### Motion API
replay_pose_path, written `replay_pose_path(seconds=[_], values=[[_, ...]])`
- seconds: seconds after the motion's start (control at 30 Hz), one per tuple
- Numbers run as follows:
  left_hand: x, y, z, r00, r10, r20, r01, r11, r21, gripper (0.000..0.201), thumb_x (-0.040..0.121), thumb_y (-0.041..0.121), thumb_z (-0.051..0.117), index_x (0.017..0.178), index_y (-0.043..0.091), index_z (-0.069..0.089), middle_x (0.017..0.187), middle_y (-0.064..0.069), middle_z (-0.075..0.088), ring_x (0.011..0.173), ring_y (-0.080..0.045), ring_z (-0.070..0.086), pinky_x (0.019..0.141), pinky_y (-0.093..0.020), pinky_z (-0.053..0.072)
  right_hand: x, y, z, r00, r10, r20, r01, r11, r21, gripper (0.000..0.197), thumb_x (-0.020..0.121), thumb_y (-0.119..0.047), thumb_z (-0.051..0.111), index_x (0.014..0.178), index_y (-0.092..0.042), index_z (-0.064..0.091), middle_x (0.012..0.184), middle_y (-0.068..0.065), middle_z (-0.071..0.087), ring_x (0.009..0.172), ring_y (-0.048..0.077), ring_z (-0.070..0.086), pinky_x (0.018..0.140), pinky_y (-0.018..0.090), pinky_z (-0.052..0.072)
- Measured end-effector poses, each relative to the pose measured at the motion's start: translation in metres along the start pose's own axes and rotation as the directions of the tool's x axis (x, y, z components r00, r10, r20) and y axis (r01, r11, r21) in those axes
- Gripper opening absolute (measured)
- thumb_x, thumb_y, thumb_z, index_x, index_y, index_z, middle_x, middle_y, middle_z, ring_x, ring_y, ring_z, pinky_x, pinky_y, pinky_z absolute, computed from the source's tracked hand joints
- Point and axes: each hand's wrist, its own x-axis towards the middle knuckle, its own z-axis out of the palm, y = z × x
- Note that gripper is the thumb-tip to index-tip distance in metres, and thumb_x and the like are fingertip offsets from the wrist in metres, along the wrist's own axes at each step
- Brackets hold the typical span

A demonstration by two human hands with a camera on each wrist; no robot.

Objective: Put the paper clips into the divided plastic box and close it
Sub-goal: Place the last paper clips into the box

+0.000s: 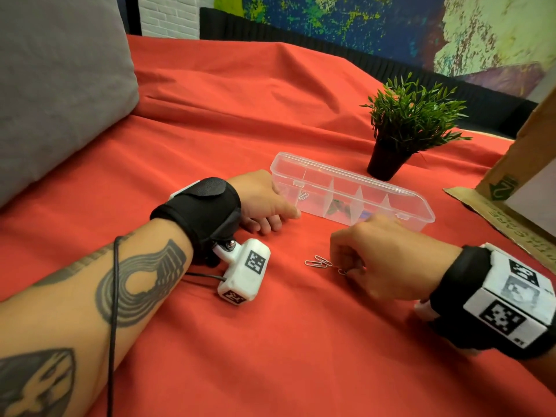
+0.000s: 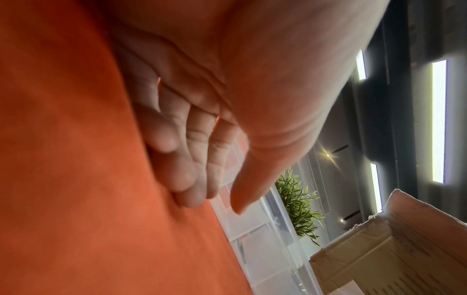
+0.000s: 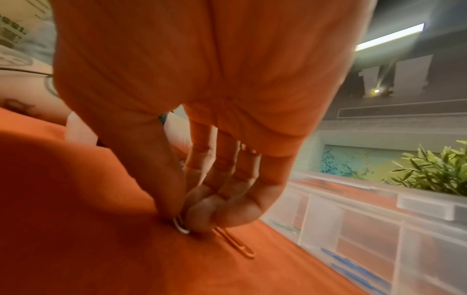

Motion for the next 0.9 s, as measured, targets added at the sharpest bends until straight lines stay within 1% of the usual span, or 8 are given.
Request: replay_pose_path(seconds=[0.17, 0.27, 0.4, 0.53, 0.6, 0.67, 0.83, 0.9], values=[[0.001, -0.001, 0.000, 1.000, -0.005, 0.003, 0.005, 1.000, 0.004, 0.024, 0.083, 0.034, 0.076, 0.082, 0.011, 0.068, 0.069, -0.006, 0.070, 0.044, -0.013, 0.055, 0.038, -0.016, 0.043, 0.003, -0.003, 0.003, 0.998, 0.017, 0.059, -0.014, 0.998, -0.053, 0.018, 0.068, -0.018, 0.056, 0.084, -0.027, 0.058, 0.071, -0.009, 0.064, 0.067, 0.010, 0.058, 0.056, 0.027, 0.051], [0.001, -0.001, 0.000, 1.000, -0.004, 0.000, 0.004, 1.000, 0.005, 0.025, 0.083, 0.034, 0.076, 0.083, 0.010, 0.068, 0.068, -0.006, 0.070, 0.045, -0.014, 0.056, 0.039, -0.017, 0.043, 0.005, -0.005, 0.002, 0.998, 0.007, 0.070, -0.003, 0.998, -0.059, 0.020, 0.071, -0.017, 0.056, 0.087, -0.029, 0.059, 0.072, -0.010, 0.064, 0.066, 0.005, 0.055, 0.048, 0.011, 0.039], [0.001, -0.001, -0.001, 1.000, -0.006, 0.011, 0.006, 1.000, 0.001, 0.026, 0.083, 0.034, 0.076, 0.084, 0.010, 0.067, 0.070, -0.007, 0.070, 0.047, -0.016, 0.056, 0.040, -0.018, 0.043, 0.005, -0.007, -0.002, 0.998, -0.027, 0.062, 0.030, 0.999, -0.044, 0.021, 0.071, -0.016, 0.058, 0.085, -0.030, 0.066, 0.068, -0.014, 0.065, 0.061, 0.000, 0.054, 0.052, 0.007, 0.039], [0.001, -0.001, -0.001, 1.000, -0.004, 0.016, 0.004, 1.000, 0.001, 0.026, 0.084, 0.034, 0.075, 0.086, 0.010, 0.068, 0.070, -0.006, 0.071, 0.047, -0.015, 0.056, 0.040, -0.018, 0.043, 0.020, 0.006, -0.033, 0.980, -0.044, -0.193, 0.055, 0.997, 0.054, 0.018, 0.070, -0.016, 0.066, 0.079, -0.029, 0.074, 0.066, -0.012, 0.069, 0.059, -0.003, 0.061, 0.060, 0.007, 0.044], [0.001, -0.001, -0.001, 1.000, -0.005, 0.016, 0.005, 1.000, 0.000, 0.027, 0.083, 0.035, 0.075, 0.089, 0.009, 0.069, 0.069, -0.006, 0.071, 0.048, -0.017, 0.056, 0.043, -0.020, 0.043, 0.037, 0.014, -0.050, 0.929, -0.002, -0.369, 0.059, 0.988, 0.144, 0.016, 0.071, -0.014, 0.070, 0.077, -0.027, 0.076, 0.067, -0.008, 0.071, 0.062, -0.002, 0.066, 0.065, 0.015, 0.051], [0.000, 0.000, -0.001, 1.000, -0.007, 0.013, 0.007, 1.000, -0.001, 0.027, 0.083, 0.034, 0.075, 0.090, 0.009, 0.069, 0.068, -0.006, 0.071, 0.048, -0.017, 0.056, 0.044, -0.020, 0.043, 0.062, 0.022, -0.057, 0.879, 0.063, -0.473, 0.019, 0.986, 0.168, 0.016, 0.072, -0.011, 0.069, 0.076, -0.025, 0.076, 0.069, -0.005, 0.071, 0.067, 0.010, 0.070, 0.069, 0.023, 0.055], [0.000, 0.000, -0.001, 1.000, -0.001, 0.023, 0.001, 1.000, -0.004, 0.023, 0.086, 0.031, 0.073, 0.086, 0.009, 0.067, 0.069, -0.007, 0.069, 0.046, -0.016, 0.054, 0.041, -0.019, 0.041, 0.105, 0.038, -0.038, 0.873, 0.126, -0.471, -0.065, 0.987, 0.144, 0.020, 0.077, -0.008, 0.066, 0.085, -0.024, 0.077, 0.078, 0.000, 0.075, 0.077, 0.021, 0.072, 0.080, 0.036, 0.059], [0.001, 0.000, -0.001, 0.999, -0.001, 0.032, 0.001, 1.000, -0.002, 0.023, 0.086, 0.031, 0.073, 0.083, 0.009, 0.067, 0.068, -0.007, 0.069, 0.045, -0.016, 0.054, 0.041, -0.019, 0.041, 0.102, 0.040, -0.032, 0.825, 0.135, -0.549, -0.038, 0.982, 0.183, 0.018, 0.078, -0.009, 0.068, 0.086, -0.021, 0.077, 0.077, -0.002, 0.075, 0.073, 0.017, 0.071, 0.079, 0.034, 0.059]])
